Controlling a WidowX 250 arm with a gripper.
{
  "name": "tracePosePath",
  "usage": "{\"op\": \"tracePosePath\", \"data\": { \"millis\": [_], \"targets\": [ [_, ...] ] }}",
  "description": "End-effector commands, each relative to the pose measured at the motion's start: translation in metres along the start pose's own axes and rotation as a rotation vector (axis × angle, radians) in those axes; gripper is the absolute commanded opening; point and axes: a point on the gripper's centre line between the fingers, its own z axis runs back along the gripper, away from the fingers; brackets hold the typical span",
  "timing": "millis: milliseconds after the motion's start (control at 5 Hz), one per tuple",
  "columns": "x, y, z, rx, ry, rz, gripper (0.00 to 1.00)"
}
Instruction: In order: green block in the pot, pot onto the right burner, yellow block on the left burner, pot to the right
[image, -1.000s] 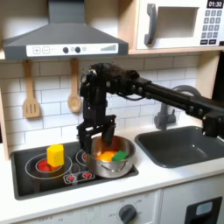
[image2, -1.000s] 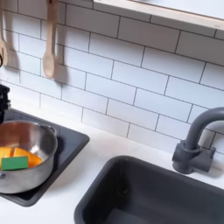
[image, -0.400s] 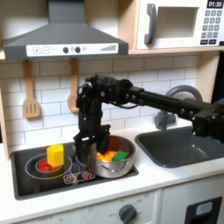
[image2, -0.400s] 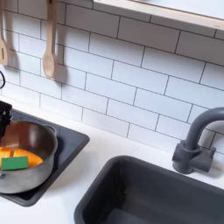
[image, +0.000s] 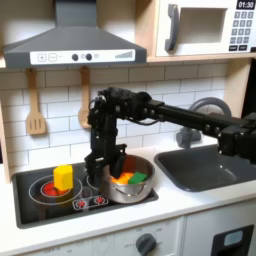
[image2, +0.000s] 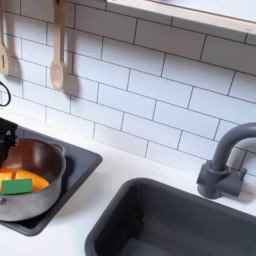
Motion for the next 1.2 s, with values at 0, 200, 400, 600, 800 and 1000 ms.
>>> {"op": "tracePosePath", "data": {
  "millis": [0,200,400,600,800,1000],
  "targets": [
    [-0.011,0.001,-0.008,0.01,0.028,0.044,0.0],
    [-0.013,0.001,-0.009,0.013,0.03,0.038,0.0],
    [-0.021,-0.001,-0.009,0.029,0.033,0.067,0.0],
    [-0.03,-0.002,-0.003,0.058,0.062,0.164,0.0],
    [-0.036,-0.003,0.002,0.09,0.074,0.226,0.0],
    [-0.047,-0.007,0.006,0.112,0.1,0.326,0.0]
  ]
}}
